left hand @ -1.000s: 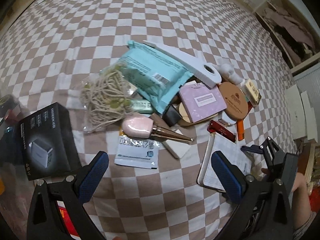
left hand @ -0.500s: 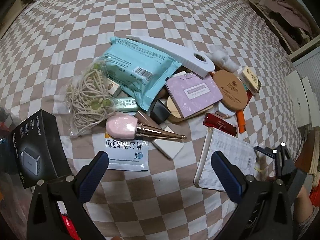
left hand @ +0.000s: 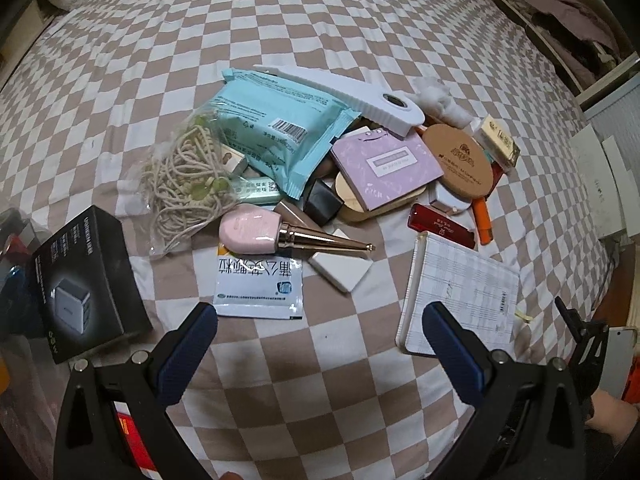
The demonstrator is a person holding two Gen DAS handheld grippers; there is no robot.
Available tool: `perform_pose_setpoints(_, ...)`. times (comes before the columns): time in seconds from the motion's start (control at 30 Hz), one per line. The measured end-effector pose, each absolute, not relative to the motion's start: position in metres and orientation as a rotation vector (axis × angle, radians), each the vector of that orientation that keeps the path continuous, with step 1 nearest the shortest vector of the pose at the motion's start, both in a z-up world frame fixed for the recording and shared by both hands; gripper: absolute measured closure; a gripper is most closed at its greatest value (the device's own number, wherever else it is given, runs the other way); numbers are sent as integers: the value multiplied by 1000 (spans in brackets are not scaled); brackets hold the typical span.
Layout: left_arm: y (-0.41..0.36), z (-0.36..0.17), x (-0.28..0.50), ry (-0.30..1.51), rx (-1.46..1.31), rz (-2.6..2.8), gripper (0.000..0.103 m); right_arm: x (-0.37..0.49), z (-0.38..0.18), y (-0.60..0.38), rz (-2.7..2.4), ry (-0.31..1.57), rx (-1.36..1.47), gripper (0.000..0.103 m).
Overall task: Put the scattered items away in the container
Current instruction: 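Move the right gripper toward the white notebook with the beige clasp, then grasp the white notebook by its edge with the right gripper and lift it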
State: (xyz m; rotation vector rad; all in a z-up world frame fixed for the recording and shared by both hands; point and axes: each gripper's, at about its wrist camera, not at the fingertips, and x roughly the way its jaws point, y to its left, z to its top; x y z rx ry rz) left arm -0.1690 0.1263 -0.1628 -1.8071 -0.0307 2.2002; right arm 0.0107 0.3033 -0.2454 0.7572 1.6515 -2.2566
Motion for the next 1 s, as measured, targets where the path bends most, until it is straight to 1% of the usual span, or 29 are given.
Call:
perform_pose_setpoints(0.03,125,-162,-168,-37,-1804,2203,0,9,-244,302,-2262,1656,756,0)
perform_pose_setpoints(0.1,124,-159,-166,-36,-1794,2211,0,5,-244,299,-2259,1667,752,4)
perform_pose_setpoints(0.13,124,-159,-165,-32,-1791,2212,0,2,-246,294,-2241,1676,749,13)
perform_pose_setpoints(0.17,124,-159,-165,-28,-1790,2212,0,2,-249,289,-2212,1690,745,28)
perform_pose_setpoints(0.2,123,-159,-164,-24,-1790,2212,0,3,-252,285,-2182,1714,734,35)
perform_pose_setpoints(0.27,122,-160,-163,-20,-1793,2211,0,2,-260,278,-2123,1783,695,60)
perform_pose_setpoints(0.3,122,-161,-162,-18,-1794,2210,0,-1,-261,276,-2113,1789,703,66)
perform_pose_setpoints(0.33,121,-161,-161,-17,-1797,2207,0,-4,-262,275,-2103,1794,710,74)
perform_pose_setpoints(0.4,120,-164,-161,-28,-1810,2185,0,-12,-258,274,-2110,1757,746,74)
perform_pose_setpoints(0.47,120,-166,-159,-53,-1827,2148,0,-24,-244,276,-2148,1643,824,74)
perform_pose_setpoints(0.5,122,-167,-158,-75,-1834,2128,0,-31,-236,277,-2175,1570,872,74)
perform_pose_setpoints(0.57,126,-170,-158,-133,-1851,2083,0,-51,-215,282,-2240,1349,1004,73)
perform_pose_setpoints(0.67,134,-174,-156,-263,-1886,1993,0,-77,-188,291,-2301,1052,1145,72)
perform_pose_setpoints(0.77,143,-179,-154,-397,-1921,1890,0,-90,-175,302,-2325,864,1216,72)
perform_pose_setpoints(0.87,151,-184,-154,-494,-1953,1838,0,-92,-170,308,-2334,777,1240,72)
perform_pose_setpoints(0.97,159,-186,-156,-543,-1974,1816,0,-78,-179,302,-2322,800,1221,72)
perform_pose_setpoints(1.0,162,-185,-157,-537,-1976,1821,2,-69,-183,299,-2316,816,1215,72)
